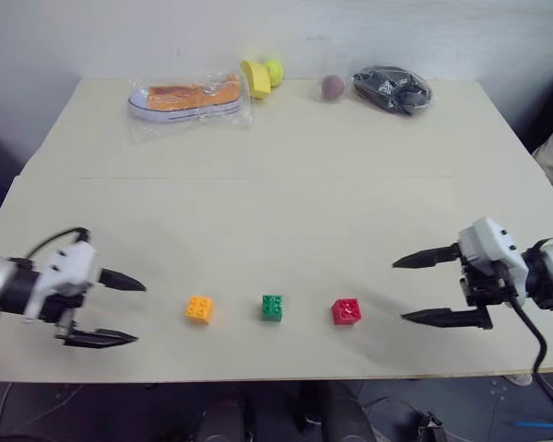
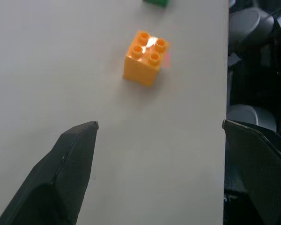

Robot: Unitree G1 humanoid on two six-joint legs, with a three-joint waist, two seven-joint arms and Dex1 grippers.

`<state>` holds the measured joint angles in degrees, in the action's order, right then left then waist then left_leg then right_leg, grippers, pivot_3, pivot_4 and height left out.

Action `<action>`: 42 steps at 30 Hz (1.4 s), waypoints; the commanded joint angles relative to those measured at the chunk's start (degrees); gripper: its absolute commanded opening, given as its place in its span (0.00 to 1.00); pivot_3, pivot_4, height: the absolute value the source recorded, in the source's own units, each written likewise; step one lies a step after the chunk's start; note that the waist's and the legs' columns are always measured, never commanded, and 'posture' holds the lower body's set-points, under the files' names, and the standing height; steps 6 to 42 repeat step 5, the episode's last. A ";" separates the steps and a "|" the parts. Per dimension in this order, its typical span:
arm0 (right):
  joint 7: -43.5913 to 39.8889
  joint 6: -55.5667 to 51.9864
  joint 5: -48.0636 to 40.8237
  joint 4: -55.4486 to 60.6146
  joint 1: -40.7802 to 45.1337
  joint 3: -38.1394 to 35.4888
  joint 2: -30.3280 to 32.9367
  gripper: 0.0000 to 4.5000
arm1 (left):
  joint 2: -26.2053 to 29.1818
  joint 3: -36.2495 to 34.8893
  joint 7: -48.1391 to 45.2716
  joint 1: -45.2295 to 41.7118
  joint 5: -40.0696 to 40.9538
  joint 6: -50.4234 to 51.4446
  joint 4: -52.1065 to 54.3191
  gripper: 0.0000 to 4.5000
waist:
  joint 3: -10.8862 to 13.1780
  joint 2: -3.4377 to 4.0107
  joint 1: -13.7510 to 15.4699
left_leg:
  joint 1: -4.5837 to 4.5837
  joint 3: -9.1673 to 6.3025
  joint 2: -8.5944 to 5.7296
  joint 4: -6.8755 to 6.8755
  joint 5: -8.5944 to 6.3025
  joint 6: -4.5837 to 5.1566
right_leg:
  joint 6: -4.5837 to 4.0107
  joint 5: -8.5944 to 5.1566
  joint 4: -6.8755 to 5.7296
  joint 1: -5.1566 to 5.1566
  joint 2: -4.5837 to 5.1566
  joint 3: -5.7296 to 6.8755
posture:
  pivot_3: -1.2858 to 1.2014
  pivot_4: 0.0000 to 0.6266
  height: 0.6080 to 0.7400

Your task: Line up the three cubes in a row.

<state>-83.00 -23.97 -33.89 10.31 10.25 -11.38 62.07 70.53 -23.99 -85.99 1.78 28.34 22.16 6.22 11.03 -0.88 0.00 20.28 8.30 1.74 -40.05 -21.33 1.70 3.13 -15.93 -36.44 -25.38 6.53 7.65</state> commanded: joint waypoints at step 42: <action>-3.10 5.11 2.02 -4.51 -0.28 -0.36 -0.13 1.00 | -0.26 -8.45 -0.83 4.15 3.99 4.89 7.09 0.99 | 0.06 0.10 -0.18 | -0.02 0.07 0.02 0.01 0.00 -0.04 | 0.00 0.00 -0.04 -0.03 -0.05 -0.05 | 0.52 0.24 1.00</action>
